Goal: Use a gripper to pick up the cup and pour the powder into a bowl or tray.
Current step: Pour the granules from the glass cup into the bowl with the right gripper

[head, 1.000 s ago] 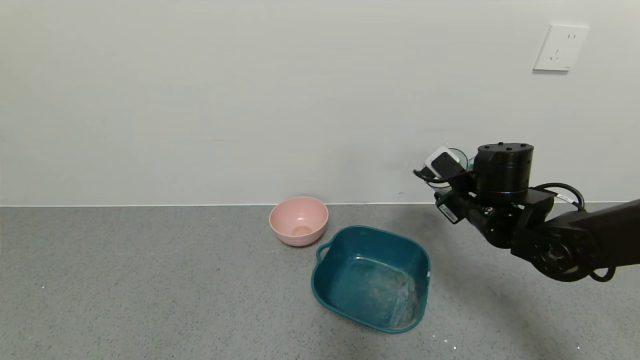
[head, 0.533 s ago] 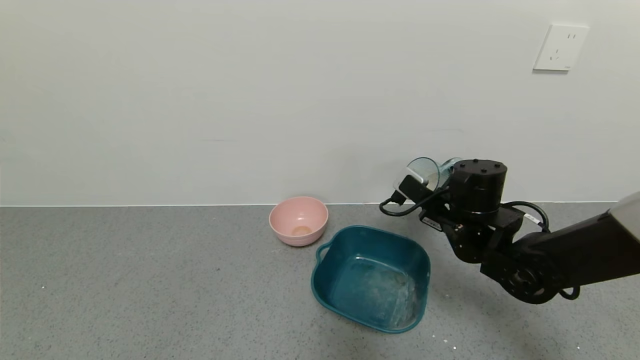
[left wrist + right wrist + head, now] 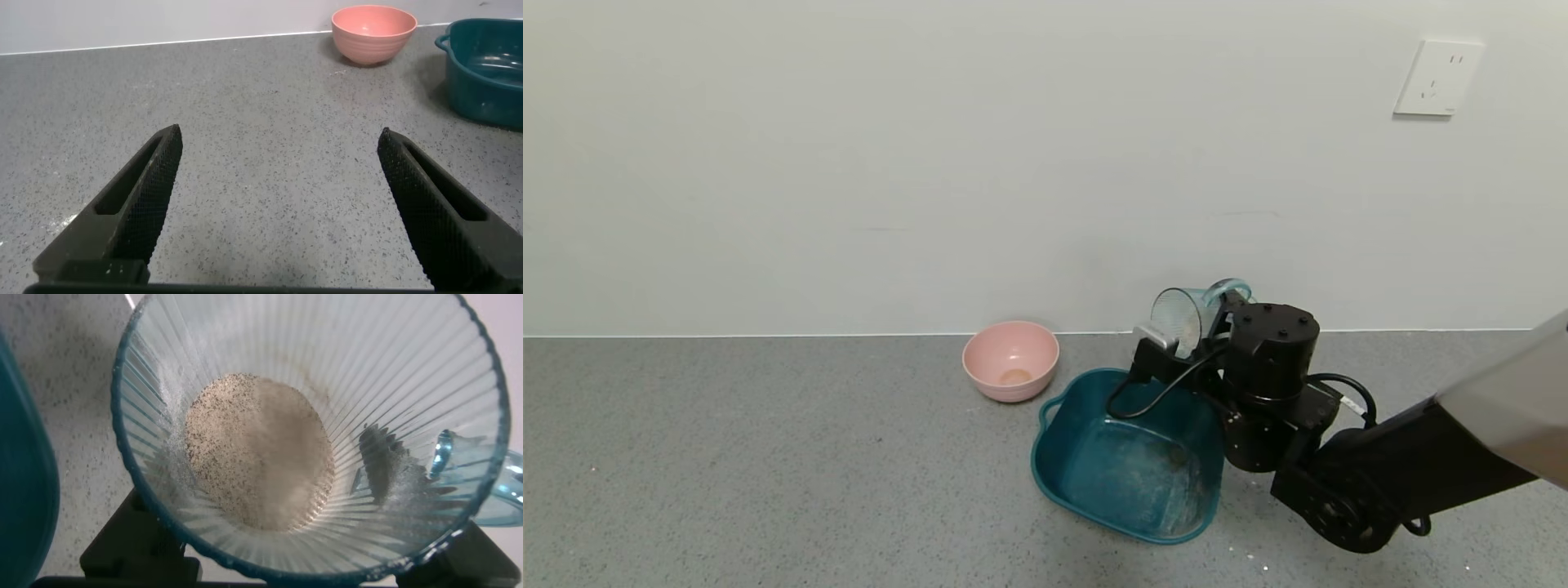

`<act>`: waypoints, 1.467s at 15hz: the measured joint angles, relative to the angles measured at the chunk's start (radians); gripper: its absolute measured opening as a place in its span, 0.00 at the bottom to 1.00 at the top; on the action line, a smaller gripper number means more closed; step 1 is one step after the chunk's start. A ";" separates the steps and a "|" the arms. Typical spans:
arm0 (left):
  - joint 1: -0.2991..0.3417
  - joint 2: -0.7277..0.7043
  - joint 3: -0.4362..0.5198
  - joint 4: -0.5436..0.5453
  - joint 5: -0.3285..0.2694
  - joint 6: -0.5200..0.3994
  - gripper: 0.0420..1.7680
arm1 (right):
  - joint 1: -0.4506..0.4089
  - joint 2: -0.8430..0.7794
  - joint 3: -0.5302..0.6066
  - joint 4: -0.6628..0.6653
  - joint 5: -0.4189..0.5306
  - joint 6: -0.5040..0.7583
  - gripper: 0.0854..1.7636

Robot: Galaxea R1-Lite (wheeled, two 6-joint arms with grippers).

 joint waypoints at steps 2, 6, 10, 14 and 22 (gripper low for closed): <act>0.000 0.000 0.000 0.000 0.000 0.000 0.97 | 0.004 0.009 0.031 -0.050 0.001 -0.102 0.74; 0.000 0.000 0.000 0.000 0.000 0.000 0.97 | 0.023 0.016 0.079 -0.094 0.006 -0.269 0.74; 0.000 0.000 0.000 0.000 0.000 0.000 0.97 | 0.054 0.011 0.105 -0.097 0.006 -0.389 0.74; 0.000 0.000 0.000 0.000 0.000 0.000 0.97 | 0.084 -0.009 0.126 -0.097 0.005 -0.497 0.74; 0.000 0.000 0.000 0.000 0.000 0.000 0.97 | 0.106 -0.056 0.167 -0.096 0.007 -0.647 0.74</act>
